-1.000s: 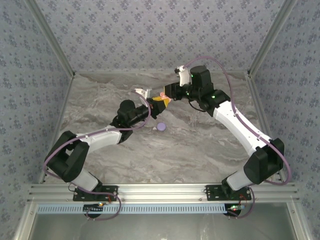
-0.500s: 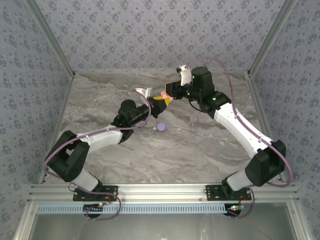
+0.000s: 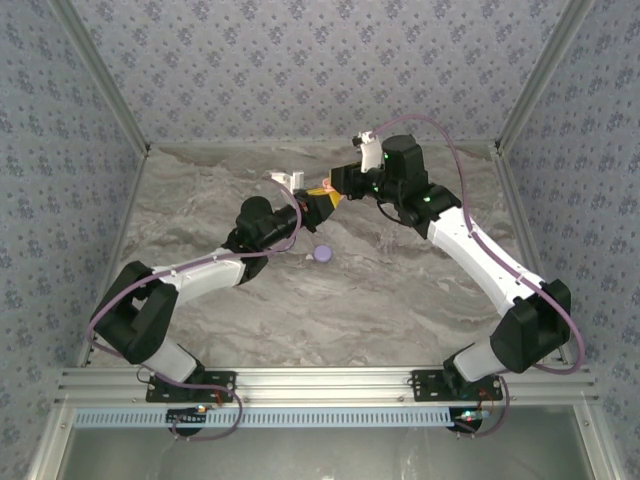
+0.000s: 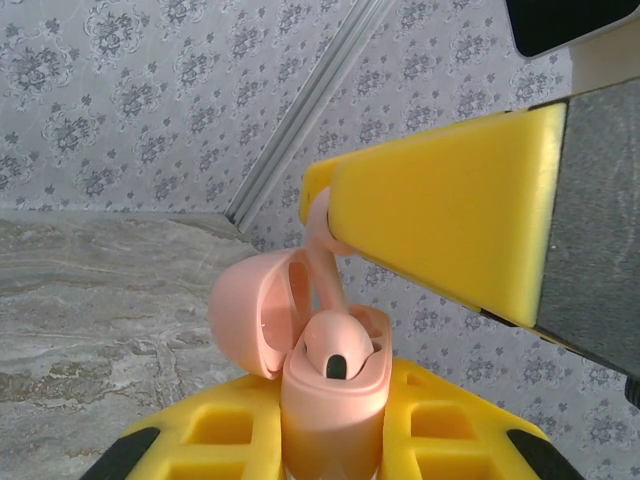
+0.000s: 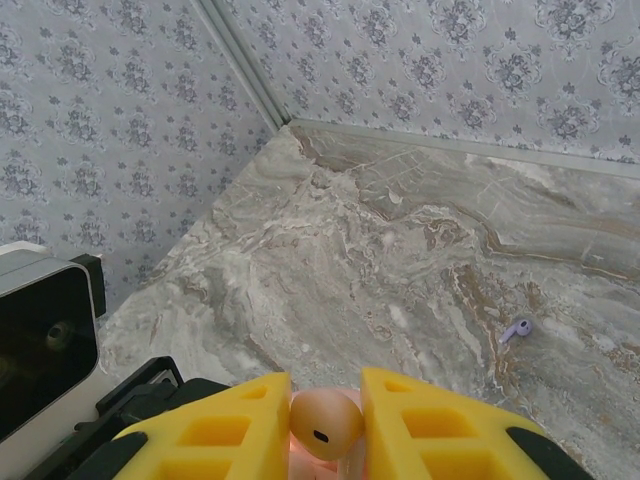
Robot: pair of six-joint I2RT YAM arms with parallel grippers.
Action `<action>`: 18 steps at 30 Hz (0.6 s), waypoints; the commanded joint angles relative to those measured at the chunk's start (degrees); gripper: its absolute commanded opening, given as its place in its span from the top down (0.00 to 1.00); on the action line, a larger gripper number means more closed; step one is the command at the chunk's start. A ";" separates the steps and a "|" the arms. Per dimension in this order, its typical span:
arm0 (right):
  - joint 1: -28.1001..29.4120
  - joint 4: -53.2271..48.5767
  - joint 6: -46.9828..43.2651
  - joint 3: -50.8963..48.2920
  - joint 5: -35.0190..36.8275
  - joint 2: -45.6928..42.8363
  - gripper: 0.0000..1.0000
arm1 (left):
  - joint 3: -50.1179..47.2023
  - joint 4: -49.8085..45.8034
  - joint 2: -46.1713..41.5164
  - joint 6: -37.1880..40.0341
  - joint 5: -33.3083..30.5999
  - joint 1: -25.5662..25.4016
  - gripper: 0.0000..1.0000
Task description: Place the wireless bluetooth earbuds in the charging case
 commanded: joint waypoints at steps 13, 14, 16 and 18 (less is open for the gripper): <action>0.56 0.12 1.01 -0.33 -0.39 -1.75 0.76 | 2.68 1.55 -0.09 -1.15 -2.02 -0.30 0.93; 0.63 -0.02 1.03 -0.50 -0.41 -1.89 0.76 | 2.76 1.53 -0.09 -1.07 -2.12 -0.30 0.93; 0.65 -0.36 0.94 -0.66 -0.50 -1.86 0.76 | 2.82 1.53 0.04 -1.15 -2.11 -0.26 0.93; 0.58 -0.58 1.02 -0.76 -0.63 -1.96 0.76 | 2.93 1.53 0.02 -1.04 -2.11 -0.26 0.93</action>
